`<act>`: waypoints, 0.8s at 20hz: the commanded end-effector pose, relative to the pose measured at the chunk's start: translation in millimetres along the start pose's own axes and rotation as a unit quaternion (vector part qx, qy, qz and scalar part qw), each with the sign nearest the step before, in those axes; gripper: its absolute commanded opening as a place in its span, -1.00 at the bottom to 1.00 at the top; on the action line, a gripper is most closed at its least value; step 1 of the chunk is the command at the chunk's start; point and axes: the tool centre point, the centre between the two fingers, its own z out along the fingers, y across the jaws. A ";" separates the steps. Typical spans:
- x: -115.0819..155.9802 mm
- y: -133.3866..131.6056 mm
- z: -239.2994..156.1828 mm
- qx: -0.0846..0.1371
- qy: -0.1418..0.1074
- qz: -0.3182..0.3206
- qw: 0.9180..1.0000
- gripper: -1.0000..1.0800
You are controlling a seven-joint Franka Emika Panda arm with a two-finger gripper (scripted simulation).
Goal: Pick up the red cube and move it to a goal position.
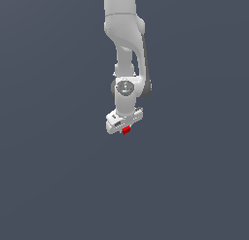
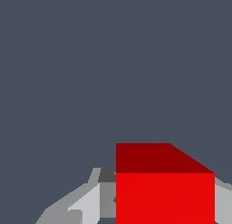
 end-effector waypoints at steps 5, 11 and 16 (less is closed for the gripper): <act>0.2 0.1 -0.2 0.000 0.000 0.000 1.000 -1.00; 3.9 0.8 -5.3 0.000 0.000 0.000 1.000 -1.00; 15.6 2.9 -21.5 0.000 0.000 0.000 1.000 -1.00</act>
